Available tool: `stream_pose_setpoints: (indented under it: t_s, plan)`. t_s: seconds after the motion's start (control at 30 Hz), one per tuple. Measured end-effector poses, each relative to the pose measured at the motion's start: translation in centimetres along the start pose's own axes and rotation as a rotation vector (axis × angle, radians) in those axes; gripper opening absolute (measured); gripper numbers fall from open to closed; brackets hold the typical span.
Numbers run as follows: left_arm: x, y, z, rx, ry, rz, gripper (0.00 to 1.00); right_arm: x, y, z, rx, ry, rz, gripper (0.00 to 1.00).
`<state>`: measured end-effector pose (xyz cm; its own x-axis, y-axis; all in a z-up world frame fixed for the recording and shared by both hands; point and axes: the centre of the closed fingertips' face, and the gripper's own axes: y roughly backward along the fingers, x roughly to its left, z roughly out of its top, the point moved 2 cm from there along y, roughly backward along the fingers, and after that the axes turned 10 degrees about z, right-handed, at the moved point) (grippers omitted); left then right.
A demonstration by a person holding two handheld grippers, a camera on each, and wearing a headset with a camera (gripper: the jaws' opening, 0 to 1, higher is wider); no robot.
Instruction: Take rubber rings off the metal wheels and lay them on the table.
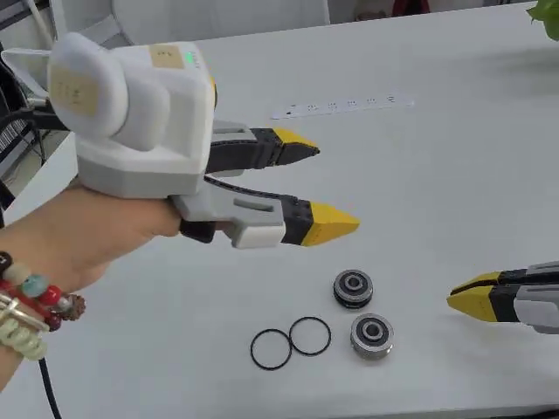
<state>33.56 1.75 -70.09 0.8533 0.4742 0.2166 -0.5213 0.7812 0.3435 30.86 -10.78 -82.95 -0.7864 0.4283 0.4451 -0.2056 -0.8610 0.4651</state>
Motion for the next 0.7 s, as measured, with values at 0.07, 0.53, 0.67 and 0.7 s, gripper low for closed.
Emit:
stream_pose_setpoints:
  t_s: [0.07, 0.53, 0.67, 0.7]
  plan:
    - [0.2, -0.4, -0.3, 0.002, 0.003, 0.009, 0.54, 0.2, 0.1, 0.0, -0.004, 0.000, 0.001, 0.06]
    - [2.4, -3.5, -3.7, -0.026, 0.129, 0.073, 0.45, 0.2, 0.1, 0.3, -0.005, 0.006, -0.002, 0.06]
    - [1.0, -3.7, -5.4, 0.008, 0.124, 0.033, 0.40, 0.2, 0.0, 0.5, -0.007, 0.011, 0.000, 0.07]
    - [0.8, -3.7, -5.8, 0.014, 0.116, 0.026, 0.38, 0.1, -0.1, 0.6, -0.010, 0.009, -0.002, 0.07]
